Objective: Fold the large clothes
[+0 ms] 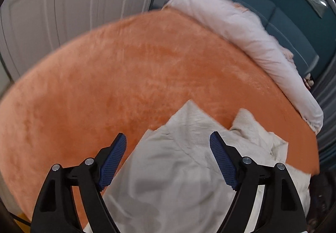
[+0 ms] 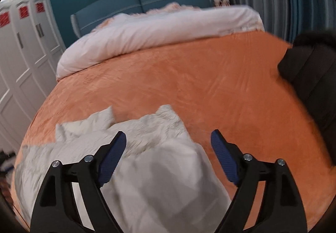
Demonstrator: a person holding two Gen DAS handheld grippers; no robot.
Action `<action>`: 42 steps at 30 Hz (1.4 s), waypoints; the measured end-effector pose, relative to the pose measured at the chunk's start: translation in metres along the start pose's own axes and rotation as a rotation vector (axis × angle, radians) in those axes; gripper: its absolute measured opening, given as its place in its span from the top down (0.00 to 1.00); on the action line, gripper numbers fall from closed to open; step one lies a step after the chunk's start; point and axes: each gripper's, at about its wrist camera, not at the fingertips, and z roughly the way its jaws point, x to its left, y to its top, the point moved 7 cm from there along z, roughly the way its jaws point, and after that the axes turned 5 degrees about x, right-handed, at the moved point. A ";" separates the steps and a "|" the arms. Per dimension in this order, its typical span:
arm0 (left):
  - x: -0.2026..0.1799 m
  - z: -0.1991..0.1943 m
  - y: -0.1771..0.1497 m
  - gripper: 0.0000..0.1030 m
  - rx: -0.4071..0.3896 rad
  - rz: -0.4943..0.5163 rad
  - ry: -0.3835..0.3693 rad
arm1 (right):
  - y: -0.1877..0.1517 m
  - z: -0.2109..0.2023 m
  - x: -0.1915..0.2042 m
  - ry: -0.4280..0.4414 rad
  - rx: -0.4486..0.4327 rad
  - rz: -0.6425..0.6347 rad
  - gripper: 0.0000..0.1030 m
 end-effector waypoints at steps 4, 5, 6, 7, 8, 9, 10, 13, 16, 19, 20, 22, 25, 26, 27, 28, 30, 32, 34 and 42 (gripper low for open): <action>0.000 0.031 -0.011 0.68 0.095 -0.015 -0.067 | -0.016 0.047 -0.005 0.054 0.167 0.090 0.64; -0.003 0.030 -0.013 0.85 0.088 0.011 -0.071 | -0.018 0.047 -0.002 0.057 0.173 0.073 0.85; -0.008 0.022 -0.013 0.90 0.050 0.045 -0.072 | -0.015 0.032 0.005 0.081 0.113 0.046 0.87; -0.012 0.011 -0.013 0.92 0.012 0.061 -0.074 | -0.009 0.013 0.008 0.115 0.041 0.049 0.89; -0.017 -0.007 -0.009 0.93 -0.041 0.072 -0.094 | -0.001 -0.011 0.010 0.161 -0.037 0.067 0.90; -0.019 -0.016 -0.006 0.93 -0.068 0.076 -0.112 | 0.008 -0.039 0.010 0.209 -0.121 0.095 0.90; -0.025 -0.026 -0.002 0.93 -0.094 0.083 -0.133 | 0.014 -0.055 0.008 0.221 -0.170 0.103 0.90; -0.036 -0.024 0.003 0.92 -0.136 0.124 -0.083 | 0.013 -0.037 -0.002 0.097 -0.157 0.047 0.90; -0.031 0.030 -0.014 0.87 -0.034 0.152 0.032 | -0.031 0.047 -0.017 -0.028 0.101 0.010 0.87; -0.021 0.059 -0.033 0.77 -0.024 0.171 0.092 | -0.048 0.063 -0.019 -0.061 0.115 -0.022 0.81; -0.021 0.058 -0.034 0.77 -0.035 0.171 0.103 | -0.046 0.061 -0.018 -0.076 0.111 -0.024 0.80; -0.022 0.056 -0.034 0.75 -0.041 0.176 0.117 | -0.043 0.052 -0.017 -0.099 0.089 -0.028 0.79; -0.015 0.028 -0.030 0.70 -0.085 0.152 0.125 | -0.033 0.002 -0.007 -0.102 -0.068 0.000 0.75; -0.014 0.013 -0.030 0.70 -0.115 0.137 0.115 | -0.029 -0.020 0.003 -0.075 -0.133 -0.003 0.75; -0.015 -0.006 -0.027 0.70 -0.157 0.124 0.087 | -0.028 -0.033 0.013 -0.052 -0.159 -0.012 0.75; -0.019 -0.023 -0.026 0.70 -0.188 0.120 0.055 | -0.027 -0.046 0.033 0.000 -0.181 -0.043 0.75; -0.034 -0.049 -0.030 0.68 -0.234 0.134 0.001 | -0.030 -0.055 0.073 0.064 -0.188 -0.126 0.75; -0.057 -0.056 -0.038 0.63 -0.225 0.174 -0.036 | -0.042 -0.048 0.117 0.107 -0.152 -0.240 0.75; -0.084 -0.047 -0.053 0.62 -0.181 0.241 -0.063 | -0.064 -0.032 0.158 0.148 -0.105 -0.342 0.75; -0.097 0.016 -0.095 0.57 -0.080 0.335 0.035 | -0.119 0.030 0.174 0.156 0.080 -0.361 0.78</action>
